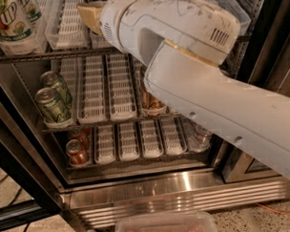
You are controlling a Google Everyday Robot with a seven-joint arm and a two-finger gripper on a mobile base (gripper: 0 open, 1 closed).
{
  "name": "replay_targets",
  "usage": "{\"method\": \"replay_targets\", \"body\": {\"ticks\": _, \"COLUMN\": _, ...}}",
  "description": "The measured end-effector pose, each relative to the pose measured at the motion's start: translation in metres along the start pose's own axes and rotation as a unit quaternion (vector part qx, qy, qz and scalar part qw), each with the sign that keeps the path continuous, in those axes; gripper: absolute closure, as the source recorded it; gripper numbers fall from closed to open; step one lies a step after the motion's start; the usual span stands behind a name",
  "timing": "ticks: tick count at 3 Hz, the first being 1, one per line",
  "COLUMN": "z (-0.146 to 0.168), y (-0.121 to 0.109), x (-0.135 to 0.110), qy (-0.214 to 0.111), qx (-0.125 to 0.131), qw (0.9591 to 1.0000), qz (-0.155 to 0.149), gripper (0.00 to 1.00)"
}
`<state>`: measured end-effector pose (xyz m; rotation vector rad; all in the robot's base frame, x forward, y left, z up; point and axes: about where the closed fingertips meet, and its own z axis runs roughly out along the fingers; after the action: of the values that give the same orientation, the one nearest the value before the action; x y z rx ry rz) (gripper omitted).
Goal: Pick pepsi can from top shelf of fridge
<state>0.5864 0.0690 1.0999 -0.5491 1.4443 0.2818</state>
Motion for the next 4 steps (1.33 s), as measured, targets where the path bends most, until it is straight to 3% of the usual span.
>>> {"method": "replay_targets", "body": {"ticks": 1, "z": -0.007, "y": 0.006, "x": -0.013, "qy": -0.012, "qx": -0.006, "qw": 0.9999, "qz": -0.002, "gripper": 1.0}}
{"method": "replay_targets", "body": {"ticks": 2, "z": -0.02, "y": 0.013, "x": -0.012, "qy": -0.004, "qx": -0.01, "qw": 0.9999, "qz": -0.008, "gripper": 1.0}}
{"method": "replay_targets", "body": {"ticks": 3, "z": -0.037, "y": 0.019, "x": 0.008, "qy": 0.019, "qx": -0.015, "qw": 0.9997, "qz": 0.008, "gripper": 1.0}}
{"method": "replay_targets", "body": {"ticks": 4, "z": -0.038, "y": 0.019, "x": 0.007, "qy": 0.022, "qx": -0.017, "qw": 0.9995, "qz": 0.013, "gripper": 1.0}}
